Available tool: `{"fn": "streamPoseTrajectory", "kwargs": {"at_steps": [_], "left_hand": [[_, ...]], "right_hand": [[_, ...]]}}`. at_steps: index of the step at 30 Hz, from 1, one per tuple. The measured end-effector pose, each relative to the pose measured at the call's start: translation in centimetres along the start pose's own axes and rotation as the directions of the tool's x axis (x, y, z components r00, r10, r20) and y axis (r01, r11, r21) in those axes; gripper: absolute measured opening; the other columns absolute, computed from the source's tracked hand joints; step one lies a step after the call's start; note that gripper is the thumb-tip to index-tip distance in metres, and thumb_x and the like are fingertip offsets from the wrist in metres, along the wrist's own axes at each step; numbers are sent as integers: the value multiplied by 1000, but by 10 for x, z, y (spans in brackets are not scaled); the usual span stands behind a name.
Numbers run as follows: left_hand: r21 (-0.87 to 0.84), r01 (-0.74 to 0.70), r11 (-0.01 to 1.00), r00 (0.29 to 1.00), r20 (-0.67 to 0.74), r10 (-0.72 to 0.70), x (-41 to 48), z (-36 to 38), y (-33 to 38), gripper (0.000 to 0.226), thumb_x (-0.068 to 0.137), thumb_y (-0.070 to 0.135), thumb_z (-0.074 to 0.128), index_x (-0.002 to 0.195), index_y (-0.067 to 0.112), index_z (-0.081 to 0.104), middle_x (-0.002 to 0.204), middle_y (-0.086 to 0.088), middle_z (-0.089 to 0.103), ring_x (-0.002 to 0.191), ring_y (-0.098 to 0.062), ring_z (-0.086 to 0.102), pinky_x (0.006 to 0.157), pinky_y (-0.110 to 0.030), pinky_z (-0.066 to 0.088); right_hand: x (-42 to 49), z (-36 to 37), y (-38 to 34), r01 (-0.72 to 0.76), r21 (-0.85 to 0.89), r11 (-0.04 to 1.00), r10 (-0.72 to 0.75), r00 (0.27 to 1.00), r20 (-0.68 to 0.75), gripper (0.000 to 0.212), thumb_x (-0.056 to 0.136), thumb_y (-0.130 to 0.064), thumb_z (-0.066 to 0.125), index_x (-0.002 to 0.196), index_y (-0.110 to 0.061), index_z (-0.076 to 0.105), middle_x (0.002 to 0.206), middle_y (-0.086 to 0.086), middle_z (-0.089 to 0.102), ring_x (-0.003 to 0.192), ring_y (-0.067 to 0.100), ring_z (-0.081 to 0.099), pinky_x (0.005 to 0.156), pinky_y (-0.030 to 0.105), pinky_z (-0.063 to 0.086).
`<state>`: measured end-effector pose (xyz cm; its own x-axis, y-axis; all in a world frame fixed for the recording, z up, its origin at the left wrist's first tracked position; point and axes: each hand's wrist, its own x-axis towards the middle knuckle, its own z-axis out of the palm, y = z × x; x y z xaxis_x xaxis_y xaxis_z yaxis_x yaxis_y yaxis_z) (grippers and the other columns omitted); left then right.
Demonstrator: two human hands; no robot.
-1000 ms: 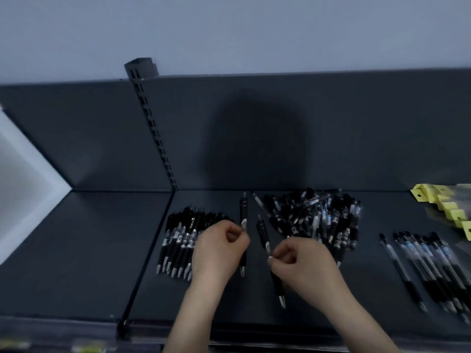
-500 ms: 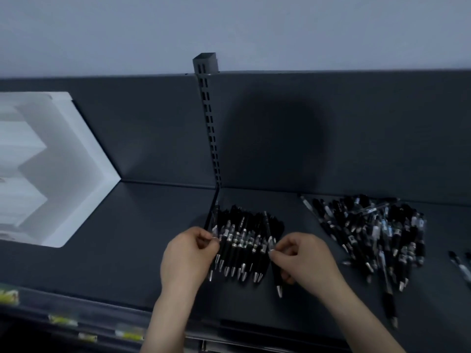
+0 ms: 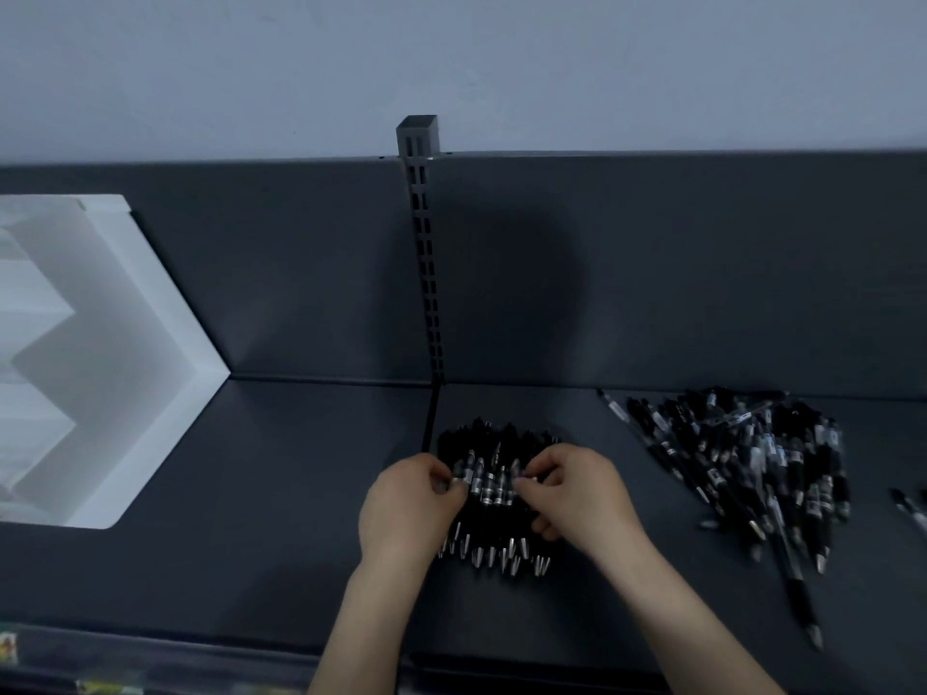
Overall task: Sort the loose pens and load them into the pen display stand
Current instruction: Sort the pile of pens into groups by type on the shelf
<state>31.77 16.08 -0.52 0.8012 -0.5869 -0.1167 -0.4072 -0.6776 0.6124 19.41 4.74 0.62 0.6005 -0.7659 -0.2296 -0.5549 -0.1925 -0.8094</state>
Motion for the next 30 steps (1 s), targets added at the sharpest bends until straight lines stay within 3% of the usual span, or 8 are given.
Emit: {"fn": "streamPoseTrajectory", "kwargs": {"at_steps": [10, 15, 19, 21, 25, 30], "left_hand": [[94, -37, 995, 998, -43, 41, 0, 2, -1, 36, 88, 43, 61, 121, 28, 61, 97, 15, 64, 85, -5, 59, 59, -21, 42], [110, -48, 993, 994, -92, 58, 0, 4, 5, 37, 88, 44, 60, 121, 28, 61, 98, 12, 63, 83, -7, 58, 59, -24, 43], [78, -93, 993, 989, -111, 101, -1, 10, 24, 32, 88, 41, 61, 117, 28, 63, 93, 13, 61, 78, -5, 55, 54, -22, 39], [51, -132, 990, 984, -110, 137, -3, 17, 38, 29, 87, 41, 62, 114, 29, 64, 89, 14, 61, 79, -6, 57, 58, -25, 44], [0, -201, 980, 978, -57, 201, -9, 40, 69, 25, 85, 40, 64, 108, 29, 66, 85, 13, 64, 80, -7, 60, 66, -26, 48], [-49, -292, 955, 953, 64, 295, -21, 81, 110, 21, 84, 41, 66, 102, 30, 65, 77, 15, 60, 80, -6, 60, 68, -24, 46]], "right_hand": [[-6, -6, 8, 25, -10, 1000, -25, 999, -36, 6, 83, -18, 67, 84, -22, 61, 64, 1, 66, 49, 13, 66, 49, 30, 56], [-12, -19, 17, 51, -22, 998, -52, 998, -40, 7, 84, -21, 67, 82, -25, 61, 62, 3, 67, 50, 14, 66, 53, 32, 57], [-19, -42, 34, 59, -65, 996, -65, 994, -90, 9, 81, -23, 67, 77, -27, 60, 55, -1, 65, 42, 5, 58, 60, 31, 55], [-21, -60, 43, 39, -77, 996, -49, 990, -131, 11, 80, -23, 69, 75, -27, 60, 54, -2, 64, 43, 5, 56, 61, 31, 55], [-23, -105, 62, -4, -145, 989, -33, 968, -251, 15, 78, -23, 71, 72, -29, 59, 60, -4, 65, 57, 12, 62, 61, 30, 54], [-19, -153, 84, -88, -279, 956, -16, 937, -350, 12, 78, -22, 69, 75, -30, 61, 67, -14, 62, 66, 3, 59, 56, 16, 40]]}}
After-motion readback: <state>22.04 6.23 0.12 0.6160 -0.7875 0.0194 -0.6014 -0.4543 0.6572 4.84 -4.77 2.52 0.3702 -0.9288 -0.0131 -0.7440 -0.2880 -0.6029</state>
